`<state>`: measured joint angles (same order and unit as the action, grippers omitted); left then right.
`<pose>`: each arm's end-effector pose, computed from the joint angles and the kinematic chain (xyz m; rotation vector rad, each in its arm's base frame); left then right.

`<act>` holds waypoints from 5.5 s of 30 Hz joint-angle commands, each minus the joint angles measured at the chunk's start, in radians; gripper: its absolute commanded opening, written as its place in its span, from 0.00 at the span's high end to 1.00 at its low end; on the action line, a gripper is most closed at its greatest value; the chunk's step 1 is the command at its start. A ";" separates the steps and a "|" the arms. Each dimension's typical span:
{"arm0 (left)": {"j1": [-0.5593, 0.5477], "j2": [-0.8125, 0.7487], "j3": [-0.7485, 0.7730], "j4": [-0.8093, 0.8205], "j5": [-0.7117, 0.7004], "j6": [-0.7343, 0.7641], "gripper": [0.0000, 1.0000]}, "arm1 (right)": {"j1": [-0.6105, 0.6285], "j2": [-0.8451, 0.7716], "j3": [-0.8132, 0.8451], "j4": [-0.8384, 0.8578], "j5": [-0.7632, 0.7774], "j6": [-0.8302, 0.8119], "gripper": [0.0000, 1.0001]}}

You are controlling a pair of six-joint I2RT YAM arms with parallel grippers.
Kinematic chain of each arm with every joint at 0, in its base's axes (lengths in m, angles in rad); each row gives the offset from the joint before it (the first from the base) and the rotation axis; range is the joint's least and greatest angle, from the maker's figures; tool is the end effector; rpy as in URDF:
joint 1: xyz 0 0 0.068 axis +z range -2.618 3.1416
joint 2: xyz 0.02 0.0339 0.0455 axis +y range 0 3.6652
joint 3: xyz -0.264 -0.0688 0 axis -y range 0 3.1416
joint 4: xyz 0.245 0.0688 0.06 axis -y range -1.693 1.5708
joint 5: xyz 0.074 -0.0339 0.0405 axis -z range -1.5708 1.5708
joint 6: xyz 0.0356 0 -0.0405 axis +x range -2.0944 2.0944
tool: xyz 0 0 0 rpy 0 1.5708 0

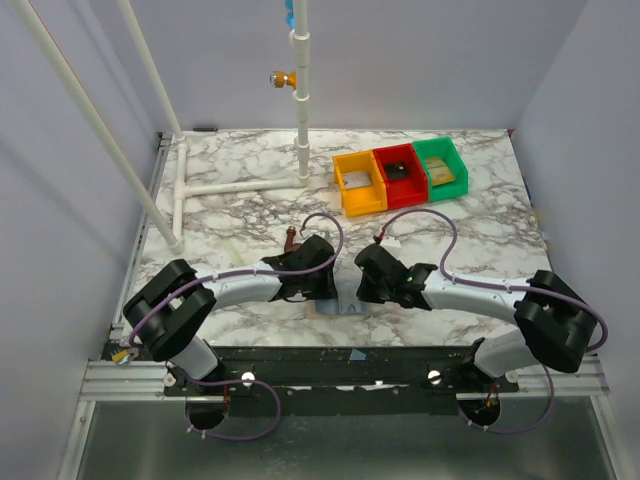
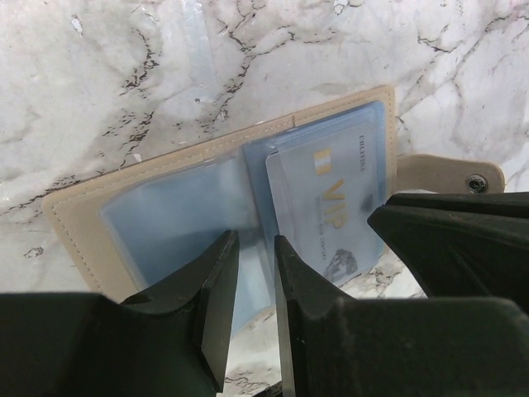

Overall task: Take the credit cards out of the card holder
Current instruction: Remove the credit card from the card holder.

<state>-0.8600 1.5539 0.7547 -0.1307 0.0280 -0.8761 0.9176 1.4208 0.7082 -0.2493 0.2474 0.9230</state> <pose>0.1917 -0.2241 0.1558 -0.0091 2.6622 -0.6983 0.1693 0.2069 0.1707 0.1064 2.5461 0.4450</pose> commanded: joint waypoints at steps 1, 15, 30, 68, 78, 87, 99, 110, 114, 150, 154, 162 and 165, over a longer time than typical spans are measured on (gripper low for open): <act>0.012 -0.019 -0.030 -0.005 0.033 -0.009 0.74 | 0.009 0.025 0.016 -0.055 0.053 -0.001 0.83; 0.036 -0.010 -0.066 0.052 0.077 -0.027 0.76 | 0.043 0.094 0.046 -0.050 0.056 -0.007 0.84; 0.078 0.004 -0.138 0.228 0.225 -0.079 0.77 | 0.062 0.148 0.033 -0.064 0.065 0.039 0.87; 0.179 -0.062 -0.274 0.397 0.390 -0.130 1.00 | 0.061 0.140 -0.040 -0.090 0.110 0.101 0.88; 0.178 -0.004 -0.274 0.457 0.391 -0.176 0.85 | 0.061 0.138 -0.047 -0.080 0.097 0.100 0.89; 0.177 0.042 -0.307 0.540 0.400 -0.201 0.81 | 0.061 0.153 -0.044 -0.075 0.088 0.099 0.89; 0.178 0.029 -0.380 0.786 0.468 -0.321 0.82 | 0.061 0.167 -0.039 -0.073 0.076 0.092 0.90; 0.179 0.060 -0.410 0.967 0.513 -0.408 0.87 | 0.062 0.170 -0.044 -0.068 0.072 0.096 0.92; 0.179 0.069 -0.416 0.996 0.516 -0.419 0.87 | 0.061 0.170 -0.045 -0.068 0.071 0.096 0.92; 0.208 0.123 -0.503 1.141 0.543 -0.478 1.00 | 0.061 0.170 -0.057 -0.072 0.099 0.111 0.92; 0.212 0.095 -0.492 1.031 0.530 -0.442 1.00 | 0.061 0.168 -0.050 -0.077 0.106 0.109 0.92; 0.216 0.063 -0.475 0.918 0.513 -0.396 1.00 | 0.061 0.170 -0.040 -0.087 0.113 0.106 0.92; 0.216 0.079 -0.459 0.916 0.520 -0.391 1.00 | 0.061 0.171 -0.033 -0.090 0.109 0.099 0.91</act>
<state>-0.6479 1.6321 0.2695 0.8089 0.5137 -1.2999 0.9741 1.5135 0.7174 -0.2035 0.3408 1.0313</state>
